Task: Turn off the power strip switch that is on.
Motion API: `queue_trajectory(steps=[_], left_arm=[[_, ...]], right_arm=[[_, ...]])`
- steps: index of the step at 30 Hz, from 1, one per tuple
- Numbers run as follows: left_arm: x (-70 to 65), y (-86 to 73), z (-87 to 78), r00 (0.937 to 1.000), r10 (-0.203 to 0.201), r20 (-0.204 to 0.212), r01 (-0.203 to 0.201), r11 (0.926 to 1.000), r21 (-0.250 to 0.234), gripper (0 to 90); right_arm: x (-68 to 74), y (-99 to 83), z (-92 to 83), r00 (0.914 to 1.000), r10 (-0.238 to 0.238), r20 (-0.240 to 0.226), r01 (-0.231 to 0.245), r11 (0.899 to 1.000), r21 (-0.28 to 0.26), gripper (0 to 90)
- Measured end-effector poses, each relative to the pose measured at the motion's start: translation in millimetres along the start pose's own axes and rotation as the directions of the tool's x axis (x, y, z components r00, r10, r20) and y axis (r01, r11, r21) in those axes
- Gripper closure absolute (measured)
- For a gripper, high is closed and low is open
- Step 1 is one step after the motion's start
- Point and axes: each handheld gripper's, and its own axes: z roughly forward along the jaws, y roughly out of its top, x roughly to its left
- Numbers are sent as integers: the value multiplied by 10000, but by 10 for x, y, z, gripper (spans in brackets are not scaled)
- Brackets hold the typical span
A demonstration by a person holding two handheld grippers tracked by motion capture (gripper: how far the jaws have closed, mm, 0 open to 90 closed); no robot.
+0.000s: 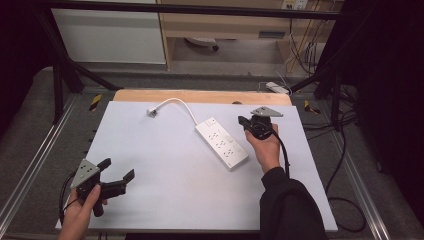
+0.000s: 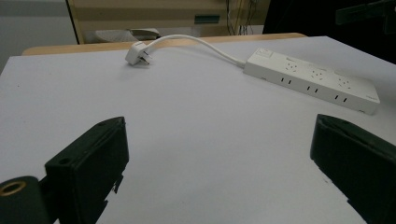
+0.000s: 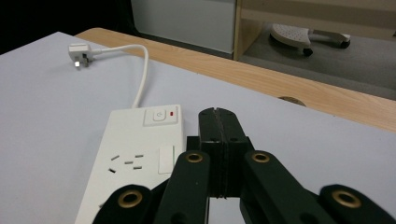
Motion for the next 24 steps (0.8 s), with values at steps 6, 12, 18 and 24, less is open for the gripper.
queue_trajectory(steps=[6, 12, 18, 24], left_arm=[[0, 0, -1, 10000, 15, -2, -15, 10000, 2, 43], [0, 1, -2, 10000, 27, 8, -27, 10000, 13, 43], [0, 2, -3, 10000, 40, 7, -40, 10000, 9, 43], [0, 2, -2, 10000, 48, 10, -48, 10000, -7, 43]], right_arm=[[18, -37, 62, 9999, -99, -45, 100, 9996, 248, 900], [40, -60, 97, 9999, -131, -100, 135, 9990, 423, 900], [81, -87, 138, 9995, -266, -187, 278, 9975, 651, 900], [130, -115, 181, 9990, -345, -271, 367, 9955, 872, 900]])
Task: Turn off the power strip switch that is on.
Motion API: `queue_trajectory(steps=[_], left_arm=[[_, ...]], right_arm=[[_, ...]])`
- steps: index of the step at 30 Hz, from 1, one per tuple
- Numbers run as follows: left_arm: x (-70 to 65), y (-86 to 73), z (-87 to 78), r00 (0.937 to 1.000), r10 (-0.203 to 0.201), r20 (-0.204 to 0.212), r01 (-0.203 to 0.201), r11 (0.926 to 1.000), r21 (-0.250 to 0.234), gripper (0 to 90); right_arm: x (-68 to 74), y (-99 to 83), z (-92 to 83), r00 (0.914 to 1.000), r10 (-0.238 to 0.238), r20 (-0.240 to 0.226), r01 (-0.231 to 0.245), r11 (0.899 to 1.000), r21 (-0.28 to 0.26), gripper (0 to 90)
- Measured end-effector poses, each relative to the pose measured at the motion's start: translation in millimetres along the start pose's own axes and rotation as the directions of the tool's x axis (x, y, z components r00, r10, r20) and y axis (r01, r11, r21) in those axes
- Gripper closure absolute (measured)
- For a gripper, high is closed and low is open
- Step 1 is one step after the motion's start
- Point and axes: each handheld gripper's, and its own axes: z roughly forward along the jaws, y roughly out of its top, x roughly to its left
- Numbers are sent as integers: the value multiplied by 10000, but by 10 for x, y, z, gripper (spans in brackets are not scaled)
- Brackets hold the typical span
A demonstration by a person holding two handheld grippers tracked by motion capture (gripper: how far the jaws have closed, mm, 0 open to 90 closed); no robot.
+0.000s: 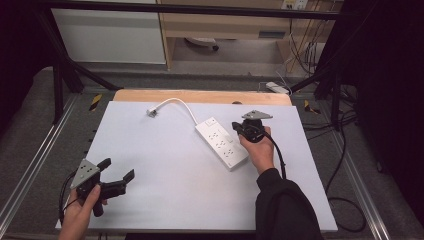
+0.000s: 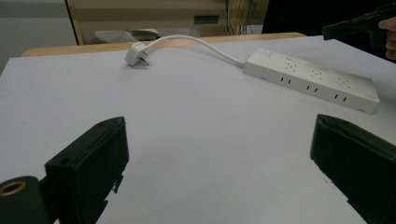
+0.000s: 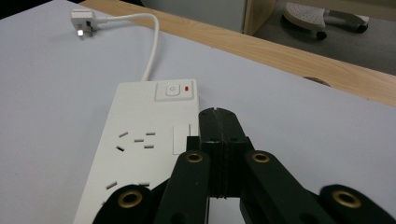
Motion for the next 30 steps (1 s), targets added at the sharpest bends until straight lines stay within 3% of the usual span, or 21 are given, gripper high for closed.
queue_trajectory(steps=[30], left_arm=[[6, 1, 1, 10000, 37, 24, -37, 10000, 48, 43]], right_arm=[[132, -130, 109, 9990, -379, -238, 399, 9954, 876, 900]])
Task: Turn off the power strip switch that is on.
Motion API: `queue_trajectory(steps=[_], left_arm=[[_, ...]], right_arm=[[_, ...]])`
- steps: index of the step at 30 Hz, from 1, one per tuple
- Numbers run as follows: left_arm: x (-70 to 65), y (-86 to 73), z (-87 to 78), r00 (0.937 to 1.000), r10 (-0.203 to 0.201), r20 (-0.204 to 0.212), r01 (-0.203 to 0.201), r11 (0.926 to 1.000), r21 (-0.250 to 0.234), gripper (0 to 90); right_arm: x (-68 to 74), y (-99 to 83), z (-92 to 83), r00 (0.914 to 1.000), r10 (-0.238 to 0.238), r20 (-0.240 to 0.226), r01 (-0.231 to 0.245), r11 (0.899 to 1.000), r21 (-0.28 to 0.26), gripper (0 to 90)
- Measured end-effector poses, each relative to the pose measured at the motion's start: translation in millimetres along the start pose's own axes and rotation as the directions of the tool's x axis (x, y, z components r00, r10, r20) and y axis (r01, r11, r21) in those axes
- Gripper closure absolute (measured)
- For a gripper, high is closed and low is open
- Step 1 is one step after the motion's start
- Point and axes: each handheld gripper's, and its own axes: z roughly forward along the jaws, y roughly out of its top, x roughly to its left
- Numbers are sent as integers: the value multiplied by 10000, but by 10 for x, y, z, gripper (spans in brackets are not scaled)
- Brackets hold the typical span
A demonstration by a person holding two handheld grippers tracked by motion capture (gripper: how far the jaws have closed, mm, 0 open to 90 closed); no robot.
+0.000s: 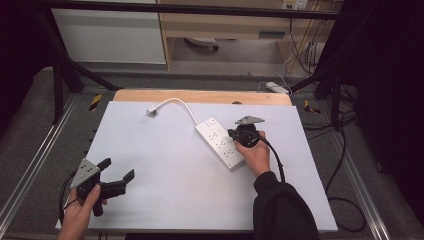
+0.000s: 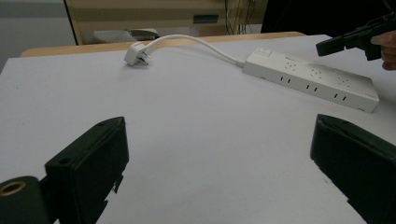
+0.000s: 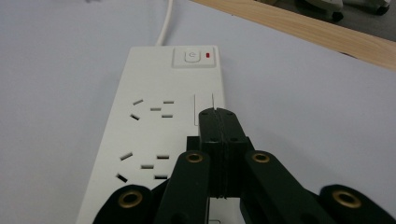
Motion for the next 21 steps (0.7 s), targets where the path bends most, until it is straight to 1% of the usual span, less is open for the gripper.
queue_trajectory(steps=[10, 21], left_arm=[[3, 0, 4, 10000, 53, 28, -53, 10000, 39, 43], [2, -2, 4, 10000, 51, 9, -51, 10000, 48, 43]], right_arm=[[-8, -70, 2, 10000, 83, 5, -83, 9999, 134, 900], [2, -99, 1, 10000, 31, -19, -31, 9998, 179, 900]])
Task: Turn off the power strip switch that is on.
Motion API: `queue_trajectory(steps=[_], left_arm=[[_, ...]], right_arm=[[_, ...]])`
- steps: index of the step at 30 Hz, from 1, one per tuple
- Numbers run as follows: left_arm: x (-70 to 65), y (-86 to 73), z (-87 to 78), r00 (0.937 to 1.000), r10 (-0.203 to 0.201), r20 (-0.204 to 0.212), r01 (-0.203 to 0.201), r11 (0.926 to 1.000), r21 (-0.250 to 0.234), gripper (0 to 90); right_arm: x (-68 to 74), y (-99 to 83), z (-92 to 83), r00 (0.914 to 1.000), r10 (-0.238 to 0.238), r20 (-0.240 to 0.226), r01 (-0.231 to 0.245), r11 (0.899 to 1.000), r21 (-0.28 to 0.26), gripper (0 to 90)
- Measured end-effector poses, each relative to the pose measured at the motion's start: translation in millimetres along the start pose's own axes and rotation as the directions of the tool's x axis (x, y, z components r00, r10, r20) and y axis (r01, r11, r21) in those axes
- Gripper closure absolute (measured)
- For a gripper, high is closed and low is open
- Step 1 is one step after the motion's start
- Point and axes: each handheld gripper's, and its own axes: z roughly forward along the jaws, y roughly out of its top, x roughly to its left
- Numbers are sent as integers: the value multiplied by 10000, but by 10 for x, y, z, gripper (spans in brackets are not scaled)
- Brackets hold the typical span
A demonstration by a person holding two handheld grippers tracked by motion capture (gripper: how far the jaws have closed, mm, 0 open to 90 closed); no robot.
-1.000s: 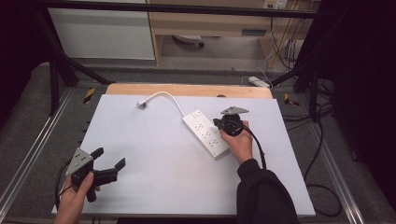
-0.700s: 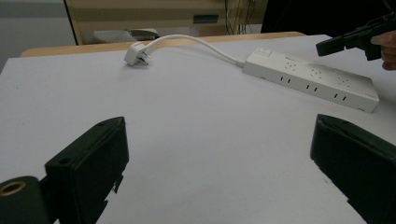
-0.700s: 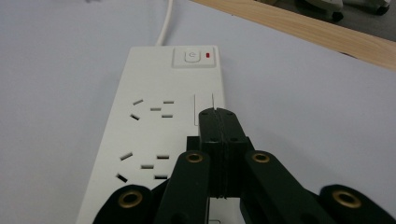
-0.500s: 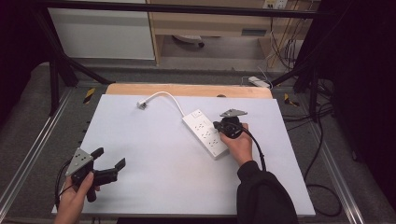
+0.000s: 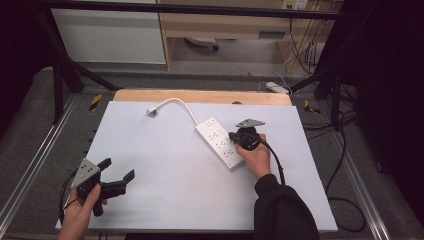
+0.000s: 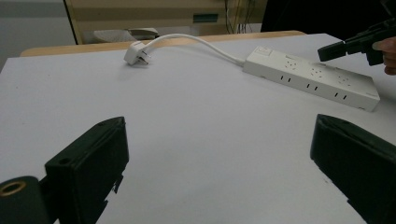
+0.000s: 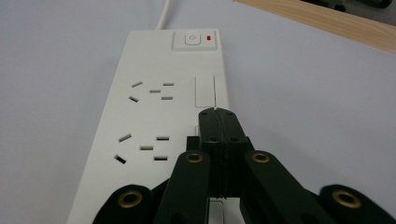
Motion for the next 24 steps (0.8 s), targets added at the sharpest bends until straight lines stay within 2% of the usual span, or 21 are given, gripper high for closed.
queue_trajectory(steps=[11, 24], left_arm=[[2, -1, 2, 10000, -27, 19, 27, 10000, -15, 43], [-2, -2, 2, 10000, -15, 24, 15, 10000, 4, 43]], right_arm=[[22, -34, 13, 9999, -107, -24, 107, 9998, 143, 900], [25, -78, 2, 9999, -119, 25, 119, 9998, -127, 900]])
